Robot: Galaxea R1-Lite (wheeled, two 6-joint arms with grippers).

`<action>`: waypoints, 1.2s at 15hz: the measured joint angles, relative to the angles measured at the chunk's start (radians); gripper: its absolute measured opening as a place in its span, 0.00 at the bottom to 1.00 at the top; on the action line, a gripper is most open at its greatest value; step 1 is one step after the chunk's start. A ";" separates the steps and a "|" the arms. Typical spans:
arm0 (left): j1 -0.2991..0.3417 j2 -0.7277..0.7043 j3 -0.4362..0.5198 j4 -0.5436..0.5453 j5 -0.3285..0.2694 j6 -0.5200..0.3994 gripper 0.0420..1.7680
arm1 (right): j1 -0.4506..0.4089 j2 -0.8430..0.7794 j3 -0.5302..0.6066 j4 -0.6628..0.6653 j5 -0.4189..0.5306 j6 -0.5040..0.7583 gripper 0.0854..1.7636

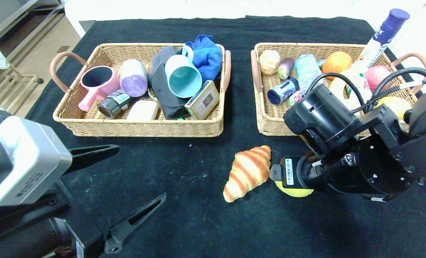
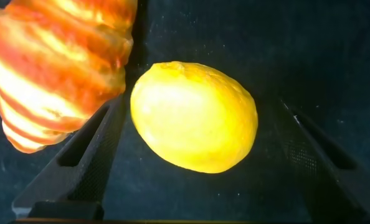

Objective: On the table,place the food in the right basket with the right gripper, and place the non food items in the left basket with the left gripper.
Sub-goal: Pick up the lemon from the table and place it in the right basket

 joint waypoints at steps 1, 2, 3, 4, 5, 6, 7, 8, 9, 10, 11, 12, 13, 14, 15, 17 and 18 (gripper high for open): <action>0.000 0.000 0.000 0.000 0.000 0.000 0.97 | 0.000 0.004 0.000 0.000 0.000 0.000 0.97; 0.000 0.000 0.000 0.000 0.000 0.000 0.97 | 0.000 0.007 0.001 0.000 0.000 0.006 0.97; 0.000 0.001 0.002 0.000 0.000 0.000 0.97 | 0.000 0.011 0.001 0.000 0.000 0.011 0.97; 0.000 0.001 0.003 -0.001 0.000 0.000 0.97 | 0.000 0.016 0.001 0.000 0.000 0.017 0.97; 0.000 0.001 0.004 -0.001 0.000 0.000 0.97 | 0.000 0.021 0.001 0.000 -0.001 0.019 0.97; 0.000 0.001 0.004 -0.002 0.000 0.000 0.97 | -0.004 0.024 0.001 0.000 -0.001 0.020 0.97; 0.000 0.001 0.004 -0.002 0.000 0.000 0.97 | -0.006 0.027 0.000 0.000 -0.001 0.020 0.97; 0.000 0.001 0.005 -0.002 0.000 0.000 0.97 | -0.009 0.030 0.000 0.000 -0.001 0.020 0.97; 0.000 0.001 0.005 -0.002 0.000 0.000 0.97 | -0.012 0.031 0.000 0.000 -0.001 0.022 0.97; 0.000 0.001 0.006 -0.002 0.000 0.000 0.97 | -0.014 0.033 0.001 0.000 0.000 0.027 0.90; 0.000 0.001 0.006 -0.002 0.000 0.000 0.97 | -0.014 0.034 0.002 0.000 0.001 0.029 0.79; 0.000 0.001 0.006 -0.002 0.000 0.001 0.97 | -0.015 0.034 0.004 -0.001 0.001 0.030 0.74; 0.000 0.001 0.006 -0.002 0.000 0.000 0.97 | -0.015 0.034 0.005 -0.003 0.001 0.030 0.72; 0.000 0.001 0.006 -0.001 0.000 0.001 0.97 | -0.016 0.035 0.006 -0.003 0.000 0.030 0.71; 0.000 0.001 0.006 -0.001 0.000 0.001 0.97 | -0.018 0.035 0.007 -0.003 0.001 0.030 0.70; 0.000 0.001 0.006 -0.001 0.000 0.001 0.97 | -0.020 0.036 0.008 -0.002 0.002 0.030 0.70; 0.000 0.001 0.006 -0.001 0.000 0.001 0.97 | -0.020 0.036 0.009 -0.003 0.003 0.030 0.70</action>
